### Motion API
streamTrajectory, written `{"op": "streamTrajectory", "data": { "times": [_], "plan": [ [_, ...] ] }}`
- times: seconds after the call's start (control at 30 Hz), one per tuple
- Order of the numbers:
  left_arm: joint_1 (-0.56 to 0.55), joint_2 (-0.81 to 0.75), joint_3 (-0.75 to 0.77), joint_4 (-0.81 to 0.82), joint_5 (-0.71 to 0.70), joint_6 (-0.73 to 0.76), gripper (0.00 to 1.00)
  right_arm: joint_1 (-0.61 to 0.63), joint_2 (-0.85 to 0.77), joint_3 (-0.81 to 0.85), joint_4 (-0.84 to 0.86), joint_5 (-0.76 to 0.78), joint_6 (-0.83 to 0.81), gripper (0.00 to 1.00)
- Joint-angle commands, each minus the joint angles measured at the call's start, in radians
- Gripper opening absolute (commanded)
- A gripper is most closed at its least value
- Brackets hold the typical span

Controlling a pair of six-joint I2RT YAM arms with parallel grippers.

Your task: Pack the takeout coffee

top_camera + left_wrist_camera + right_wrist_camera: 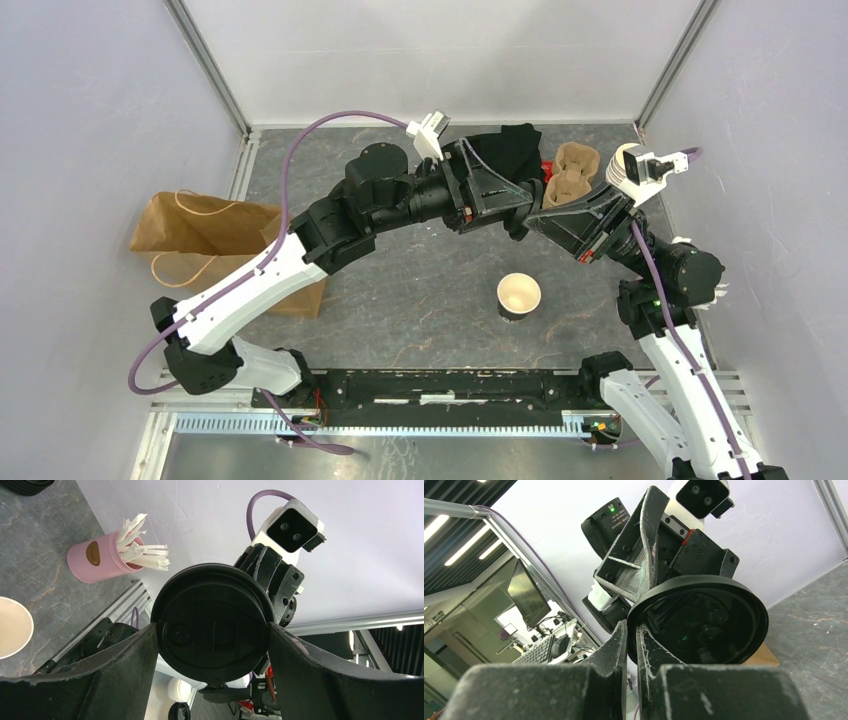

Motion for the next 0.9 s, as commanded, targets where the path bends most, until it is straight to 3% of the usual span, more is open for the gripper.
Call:
{"op": "streamTrajectory", "data": {
  "times": [0.0,0.13,0.27,0.33,0.47,0.57,0.7,0.87],
  "plan": [
    [-0.019,0.018,0.062,0.048,0.058,0.048,0.83,0.001,0.011,0.024,-0.068,-0.009,-0.032,0.05],
    [-0.018,0.020,0.072,0.038,0.057,0.059,0.84,0.002,0.013,0.026,-0.073,-0.009,-0.038,0.05],
    [-0.018,0.022,0.087,-0.003,0.042,0.083,0.75,0.001,0.012,0.033,-0.105,-0.008,-0.055,0.06],
    [-0.018,0.017,0.090,-0.024,0.018,0.101,0.74,0.001,0.006,0.061,-0.203,-0.008,-0.110,0.18],
    [-0.018,0.008,0.121,-0.132,-0.072,0.173,0.71,0.001,0.011,0.213,-0.723,0.043,-0.431,0.55],
    [-0.018,0.010,0.142,-0.254,-0.167,0.259,0.71,0.001,0.020,0.358,-1.131,0.157,-0.716,0.72],
    [-0.019,0.040,0.139,-0.371,-0.266,0.356,0.68,0.001,0.033,0.554,-1.544,0.412,-1.020,0.87],
    [-0.032,0.123,0.125,-0.396,-0.309,0.417,0.65,0.001,0.046,0.776,-1.798,0.705,-1.201,0.97]
  ]
}}
